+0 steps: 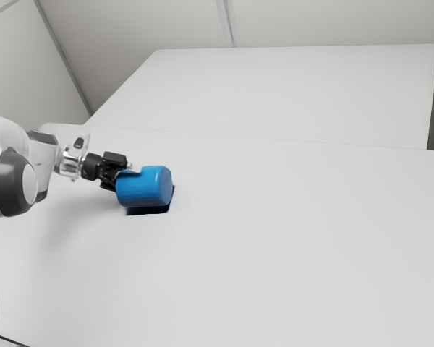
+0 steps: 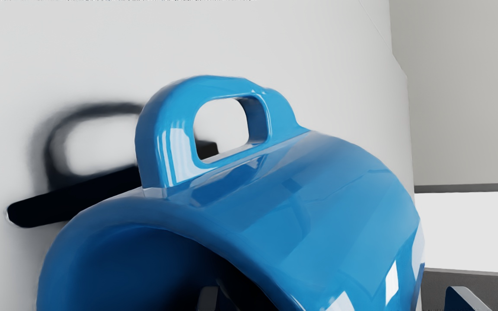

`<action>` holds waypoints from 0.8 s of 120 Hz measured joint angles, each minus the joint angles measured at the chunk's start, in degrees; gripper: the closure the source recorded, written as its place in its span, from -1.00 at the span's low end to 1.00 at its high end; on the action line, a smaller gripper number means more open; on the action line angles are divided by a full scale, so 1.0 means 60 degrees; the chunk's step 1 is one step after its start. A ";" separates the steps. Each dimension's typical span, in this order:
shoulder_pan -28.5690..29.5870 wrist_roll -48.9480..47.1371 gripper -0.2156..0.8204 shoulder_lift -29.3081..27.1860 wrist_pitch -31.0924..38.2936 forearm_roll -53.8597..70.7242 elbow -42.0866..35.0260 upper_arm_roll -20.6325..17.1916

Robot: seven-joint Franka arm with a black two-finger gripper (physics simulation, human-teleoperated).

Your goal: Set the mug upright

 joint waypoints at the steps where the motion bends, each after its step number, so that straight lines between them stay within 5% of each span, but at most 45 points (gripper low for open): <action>1: -0.0004 0.0017 -0.39 -0.0001 -0.0001 -0.0008 -0.0002 0.0000; 28: -0.0079 0.0399 0.33 -0.0066 0.0019 -0.0091 0.0023 -0.0015; 52: -0.0389 0.0625 0.71 -0.0607 0.0144 -0.0127 0.0034 -0.0021; 76: -0.1093 0.0708 0.85 -0.1709 0.0876 0.0558 0.0030 -0.0205; 96: -0.2054 0.0225 0.90 -0.2619 0.2189 0.3972 0.0030 -0.0921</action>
